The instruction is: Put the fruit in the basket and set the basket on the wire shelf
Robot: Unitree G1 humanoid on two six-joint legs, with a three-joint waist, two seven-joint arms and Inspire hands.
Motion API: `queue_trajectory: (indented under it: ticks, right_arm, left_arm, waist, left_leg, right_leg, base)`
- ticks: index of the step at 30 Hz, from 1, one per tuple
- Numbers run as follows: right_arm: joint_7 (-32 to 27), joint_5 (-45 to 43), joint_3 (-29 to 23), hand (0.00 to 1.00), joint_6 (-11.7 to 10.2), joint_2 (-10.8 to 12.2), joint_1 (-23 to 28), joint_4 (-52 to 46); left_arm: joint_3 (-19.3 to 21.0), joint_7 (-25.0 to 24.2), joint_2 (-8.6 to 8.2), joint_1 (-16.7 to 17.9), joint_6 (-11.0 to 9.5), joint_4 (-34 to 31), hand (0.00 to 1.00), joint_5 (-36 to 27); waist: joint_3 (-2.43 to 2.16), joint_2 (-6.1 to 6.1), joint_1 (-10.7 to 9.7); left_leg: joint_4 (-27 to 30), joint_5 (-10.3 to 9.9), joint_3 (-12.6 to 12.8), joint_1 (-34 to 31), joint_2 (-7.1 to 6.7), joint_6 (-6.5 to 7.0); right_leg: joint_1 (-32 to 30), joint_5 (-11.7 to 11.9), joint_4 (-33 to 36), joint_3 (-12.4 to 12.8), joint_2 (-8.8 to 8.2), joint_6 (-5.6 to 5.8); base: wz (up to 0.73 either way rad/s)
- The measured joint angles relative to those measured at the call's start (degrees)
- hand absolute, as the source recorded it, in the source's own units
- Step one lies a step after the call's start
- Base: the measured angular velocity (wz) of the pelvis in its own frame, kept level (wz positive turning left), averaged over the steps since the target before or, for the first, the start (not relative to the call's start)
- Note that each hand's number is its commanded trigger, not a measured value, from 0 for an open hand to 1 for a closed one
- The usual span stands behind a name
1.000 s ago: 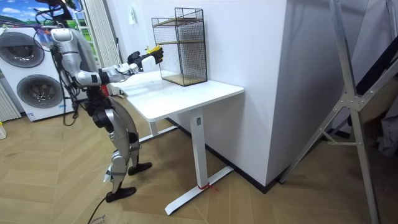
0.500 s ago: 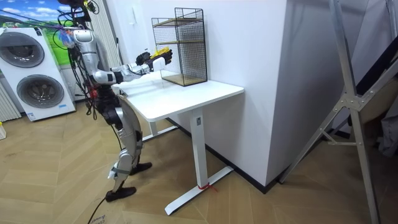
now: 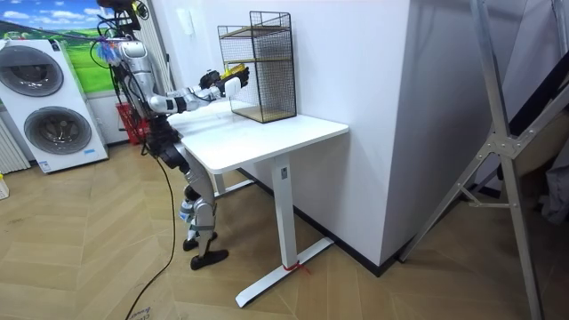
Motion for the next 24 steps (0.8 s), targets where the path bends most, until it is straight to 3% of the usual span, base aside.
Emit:
queue_trajectory:
  ticks: [2,7,24]
  right_arm:
    - [0.00,0.02,-0.42,0.00,0.63,0.19,-0.03,0.00]
    - [0.00,0.04,-0.58,0.00,0.91,0.33,-1.49,-0.04]
    - [-0.79,0.03,-0.97,0.00,0.95,0.69,-1.51,-0.11]
  left_arm:
    - [-0.05,0.04,0.02,0.14,0.02,0.00,0.00,0.00]
    - [-0.08,0.04,-0.07,0.10,0.07,0.00,0.00,-0.03]
    - [-0.38,0.13,-0.14,0.11,-0.08,0.19,0.00,1.73]
  waist:
    - [-0.58,-0.66,-0.03]
    - [-0.73,-0.54,0.03]
    - [-0.38,0.44,-0.41]
  left_leg:
    - [-2.20,0.87,-0.28,0.73,0.52,-0.59]
    - [-4.56,2.41,0.04,1.36,1.54,-0.73]
    - [-9.01,4.39,0.15,4.17,1.65,-0.93]
  right_leg:
    - [0.94,1.19,-3.07,-0.82,0.47,-0.31]
    - [2.57,4.09,-7.70,-0.52,1.83,-0.78]
    - [5.66,6.49,-12.78,0.59,2.65,-0.59]
  base:
    - [0.02]
    - [-0.04]
    - [-0.01]
